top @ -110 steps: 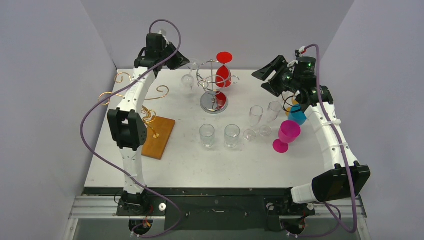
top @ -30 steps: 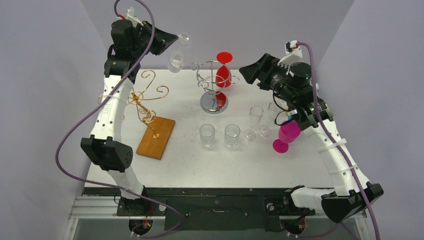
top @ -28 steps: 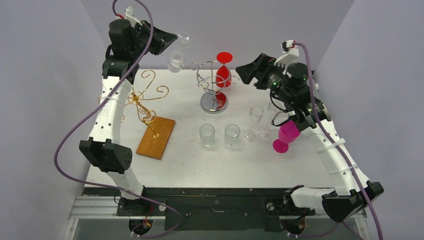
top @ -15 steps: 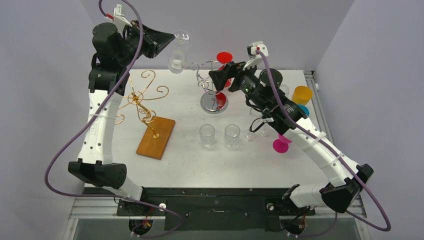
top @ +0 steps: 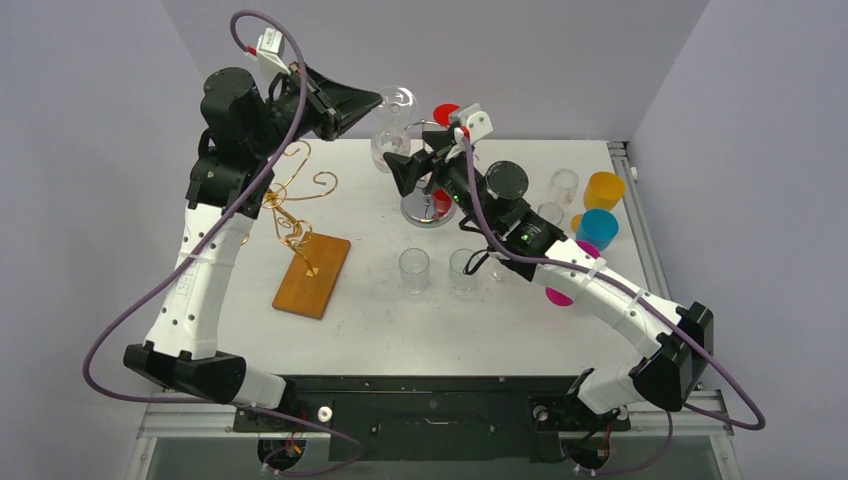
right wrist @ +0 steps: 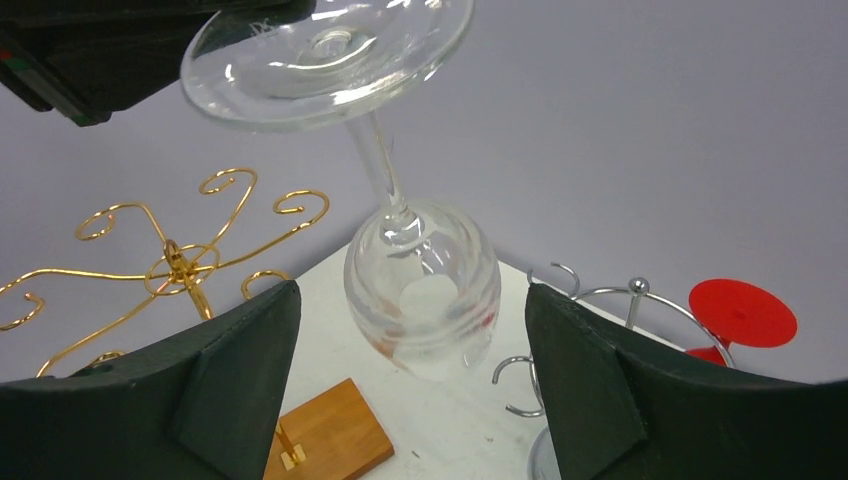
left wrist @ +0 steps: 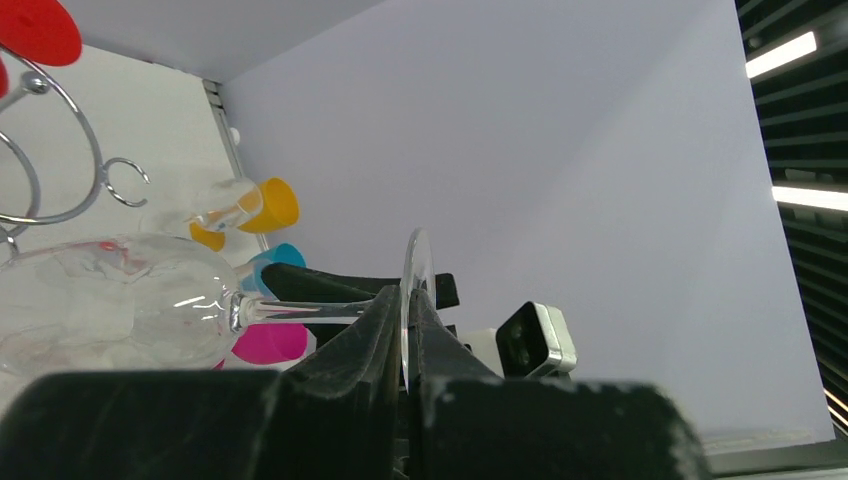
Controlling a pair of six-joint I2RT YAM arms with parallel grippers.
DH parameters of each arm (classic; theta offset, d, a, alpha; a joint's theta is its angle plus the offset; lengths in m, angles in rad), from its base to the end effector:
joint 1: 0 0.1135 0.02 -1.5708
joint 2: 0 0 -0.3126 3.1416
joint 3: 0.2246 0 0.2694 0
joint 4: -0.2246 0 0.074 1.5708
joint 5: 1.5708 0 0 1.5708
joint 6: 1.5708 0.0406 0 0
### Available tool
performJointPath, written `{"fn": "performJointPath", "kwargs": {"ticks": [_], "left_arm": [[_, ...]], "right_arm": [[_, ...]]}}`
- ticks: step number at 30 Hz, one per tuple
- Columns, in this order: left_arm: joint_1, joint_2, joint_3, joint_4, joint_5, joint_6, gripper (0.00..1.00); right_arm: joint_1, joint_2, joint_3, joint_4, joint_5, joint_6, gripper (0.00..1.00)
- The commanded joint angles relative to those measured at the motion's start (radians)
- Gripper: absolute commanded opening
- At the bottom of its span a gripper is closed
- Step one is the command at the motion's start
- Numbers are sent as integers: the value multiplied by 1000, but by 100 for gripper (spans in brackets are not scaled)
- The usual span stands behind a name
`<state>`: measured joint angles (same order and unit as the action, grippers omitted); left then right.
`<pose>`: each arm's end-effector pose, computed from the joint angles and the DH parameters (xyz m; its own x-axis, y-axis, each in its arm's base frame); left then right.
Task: Take the wine glass off the wine glass rack
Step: Place the wine glass at the center of the board.
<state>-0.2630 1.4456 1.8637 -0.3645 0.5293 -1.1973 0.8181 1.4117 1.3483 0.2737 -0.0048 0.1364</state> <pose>0.2897 -0.0992 0.5910 -0.6434 -0.6590 -0.3895 0.3077 0.2433 -0.9198 0.2381 0.2545 0.4893 0.0417 0.2434 -0.9690 -0.7456 0.6531 0.1320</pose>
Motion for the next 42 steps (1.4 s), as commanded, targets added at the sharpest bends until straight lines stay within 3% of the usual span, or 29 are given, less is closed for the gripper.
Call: {"fn": "performJointPath", "kwargs": {"ticks": [1, 8, 21, 27, 33, 37, 42], "left_arm": [[-40, -59, -2, 119, 7, -33, 0], [-74, -65, -26, 152, 10, -62, 0], [-104, -51, -37, 182, 28, -99, 0], [-114, -43, -50, 209, 41, -125, 0], [-129, -33, -48, 225, 41, -135, 0], [-134, -26, -46, 231, 31, -132, 0], [-144, -14, -34, 239, 14, -115, 27]], "right_arm": [[7, 12, -5, 171, -18, -36, 77], [13, 17, -37, 258, 88, -26, 69], [26, 26, -36, 285, 142, -41, 46], [26, 26, -37, 295, 147, -30, 30], [29, 12, -40, 289, 158, -3, 1], [27, -17, -61, 298, 173, 28, 0], [19, -55, -72, 280, 176, 56, 0]]}}
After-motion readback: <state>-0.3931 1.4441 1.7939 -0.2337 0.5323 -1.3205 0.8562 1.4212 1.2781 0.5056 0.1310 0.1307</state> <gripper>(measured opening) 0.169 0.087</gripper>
